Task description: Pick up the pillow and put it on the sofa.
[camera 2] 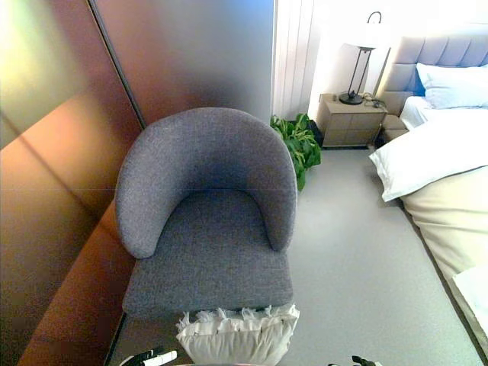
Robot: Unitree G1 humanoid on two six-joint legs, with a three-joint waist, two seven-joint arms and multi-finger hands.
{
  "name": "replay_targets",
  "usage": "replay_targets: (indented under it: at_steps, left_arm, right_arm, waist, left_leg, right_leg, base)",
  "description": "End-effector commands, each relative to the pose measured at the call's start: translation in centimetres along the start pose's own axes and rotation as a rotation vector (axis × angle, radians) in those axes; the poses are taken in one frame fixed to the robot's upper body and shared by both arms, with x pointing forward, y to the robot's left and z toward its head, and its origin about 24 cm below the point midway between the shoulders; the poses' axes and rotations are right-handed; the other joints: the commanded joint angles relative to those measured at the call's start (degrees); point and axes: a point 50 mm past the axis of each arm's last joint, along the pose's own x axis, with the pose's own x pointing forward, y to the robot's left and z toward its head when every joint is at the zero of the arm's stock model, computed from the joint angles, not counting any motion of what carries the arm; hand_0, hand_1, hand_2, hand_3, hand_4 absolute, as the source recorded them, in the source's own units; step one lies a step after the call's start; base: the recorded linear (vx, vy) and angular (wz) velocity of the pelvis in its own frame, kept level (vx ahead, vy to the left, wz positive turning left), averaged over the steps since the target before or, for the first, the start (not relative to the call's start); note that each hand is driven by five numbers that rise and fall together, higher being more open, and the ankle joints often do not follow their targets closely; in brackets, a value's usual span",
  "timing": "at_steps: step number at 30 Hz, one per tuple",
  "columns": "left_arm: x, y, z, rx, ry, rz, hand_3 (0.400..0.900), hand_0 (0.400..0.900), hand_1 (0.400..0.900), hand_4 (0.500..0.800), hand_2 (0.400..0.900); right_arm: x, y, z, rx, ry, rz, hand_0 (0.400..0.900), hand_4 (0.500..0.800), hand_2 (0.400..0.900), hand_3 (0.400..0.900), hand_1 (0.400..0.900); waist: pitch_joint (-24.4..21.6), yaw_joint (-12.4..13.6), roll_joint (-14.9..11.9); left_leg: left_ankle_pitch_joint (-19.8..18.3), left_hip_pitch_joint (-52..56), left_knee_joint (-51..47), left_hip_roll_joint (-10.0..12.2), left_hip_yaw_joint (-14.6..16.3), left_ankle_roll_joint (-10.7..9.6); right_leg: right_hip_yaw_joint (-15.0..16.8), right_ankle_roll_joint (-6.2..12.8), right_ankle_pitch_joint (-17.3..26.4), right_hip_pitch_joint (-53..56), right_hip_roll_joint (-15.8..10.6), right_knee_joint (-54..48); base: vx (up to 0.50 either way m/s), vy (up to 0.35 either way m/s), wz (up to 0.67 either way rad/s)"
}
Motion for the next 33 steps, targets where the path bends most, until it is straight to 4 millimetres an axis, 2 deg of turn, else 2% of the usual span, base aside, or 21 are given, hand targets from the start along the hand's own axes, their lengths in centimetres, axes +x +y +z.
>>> replay_targets:
  at_steps: [1,9,14,16,17,18,19,20,22,28,33]
  left_arm:
    - [0.1,1.2,2.4,-0.035,-0.095,0.058,0.9,0.9,0.9,0.8,0.9]
    - [0.1,1.3,2.6,-0.031,-0.109,0.091,0.9,0.9,0.9,0.8,0.9]
    - [0.1,2.0,4.1,0.0,-0.157,0.151,0.9,0.9,0.9,0.8,0.9]
    - [0.2,1.9,5.7,-0.008,-0.194,0.162,0.9,0.9,0.9,0.8,0.9]
    - [0.2,1.8,7.3,-0.017,-0.231,0.166,0.9,0.9,0.9,0.8,0.9]
    - [0.3,1.8,7.7,-0.016,-0.237,0.167,0.9,0.9,0.9,0.8,0.9]
    - [0.2,1.6,10.7,-0.032,-0.289,0.172,0.9,0.9,0.9,0.8,0.9]
    - [0.0,1.5,12.7,-0.047,-0.328,0.175,0.9,0.9,0.9,0.8,0.9]
    - [-0.4,2.0,15.0,-0.046,-0.372,0.204,0.9,0.9,0.9,0.8,0.9]
    - [-2.0,3.7,19.9,-0.125,-0.516,0.274,0.9,0.9,0.9,0.8,0.9]
    - [-3.1,4.1,22.6,-0.184,-0.594,0.282,0.9,0.9,0.9,0.8,0.9]
  right_arm:
    - [0.5,-1.7,2.7,0.025,-0.074,-0.077,0.9,0.8,0.9,0.9,0.9]
    - [0.4,-1.7,2.9,0.011,-0.092,-0.08,0.9,0.8,0.9,0.9,0.9]
    - [0.4,-2.0,4.4,-0.027,-0.17,-0.092,0.9,0.8,0.9,0.9,0.9]
    - [0.4,-2.4,6.1,-0.033,-0.229,-0.107,0.9,0.8,0.9,0.9,0.9]
    - [0.4,-2.7,7.5,-0.033,-0.277,-0.12,0.9,0.8,0.9,0.9,0.9]
    - [0.4,-2.8,7.9,-0.033,-0.288,-0.123,0.9,0.8,0.9,0.9,0.9]
    - [0.1,-3.3,10.5,-0.022,-0.371,-0.145,0.9,0.8,0.9,0.9,0.9]
    - [-0.1,-3.6,12.1,-0.016,-0.422,-0.159,0.9,0.8,0.9,0.9,0.9]
    - [-0.5,-4.1,14.0,-0.009,-0.492,-0.178,0.9,0.8,0.9,0.9,0.9]
    - [-2.2,-5.4,18.7,0.017,-0.686,-0.232,0.9,0.8,0.9,0.9,0.9]
    - [-3.4,-5.7,20.9,0.051,-0.783,-0.255,0.9,0.8,0.9,0.9,0.9]
  waist:
    - [0.09,-0.62,-1.1]
    - [1.14,-0.97,-0.98]
    - [3.59,-1.88,-0.66]
    - [5.75,-2.4,-0.41]
    - [7.77,-2.78,-0.21]
    - [8.16,-2.86,-0.15]
    - [12.12,-3.5,-0.11]
    - [14.34,-3.93,-0.04]
    - [17.01,-4.51,0.05]
    - [22.17,-5.48,-0.93]
    - [23.86,-5.86,-2.05]
  left_leg:
    - [-2.91,-0.5,0.38,0.09,-1.43,1.03]
    - [-2.68,-0.78,0.53,0.17,-1.29,0.9]
    - [-2.58,-2.58,1.88,0.36,-1.05,1.27]
    - [-2.68,-5.98,4.41,0.47,-1.39,1.41]
    - [-2.68,-8.5,6.3,0.45,-1.71,1.46]
    - [-2.76,-9.21,6.87,0.47,-1.79,1.47]
    - [-2.37,-14.63,10.45,0.39,-2.29,1.4]
    - [-1.95,-18.18,12.71,0.59,-2.41,1.3]
    - [-1.5,-22.89,15.6,0.68,-2.69,1.21]
    - [-1.28,-35.76,22.17,-0.42,-3.25,1.57]
    - [-2.36,-41.73,26.0,-1.27,-3.8,2.11]
  right_leg:
    - [-1.88,5.28,-3.73,0.2,-4.27,2.95]
    - [-1.54,5.39,-3.56,-0.16,-4.31,3.07]
    - [0.18,4.97,-3.91,-2.62,-4.01,4.55]
    - [1.46,4.31,-4.29,-5.7,-3.7,6.41]
    - [2.28,3.75,-4.55,-7.97,-3.37,7.92]
    - [2.45,3.62,-4.67,-8.61,-3.3,8.38]
    - [3.84,2.78,-4.43,-13.21,-3.02,10.88]
    - [4.48,2.23,-4.06,-16.59,-2.92,12.76]
    - [5.07,1.6,-3.77,-21.65,-2.76,15.86]
    - [5.89,1.32,-3.67,-35.49,-2.44,23.9]
    - [6.16,1.15,-4.25,-41.2,-2.04,27.6]
  base:
    - [0.0,0.0,0.0]
    - [0.02,-0.002,0.0]
    - [0.03,0.009,-0.02]
    - [-0.19,0.052,-0.02]
    - [-0.25,0.045,-0.01]
    - [-0.42,0.053,0.02]
    - [-0.44,0.04,0.05]
    - [-0.47,0.038,0.07]
    - [-0.25,0.01,0.07]
    - [-0.16,0.017,0.02]
    - [-0.09,-0.023,0.05]
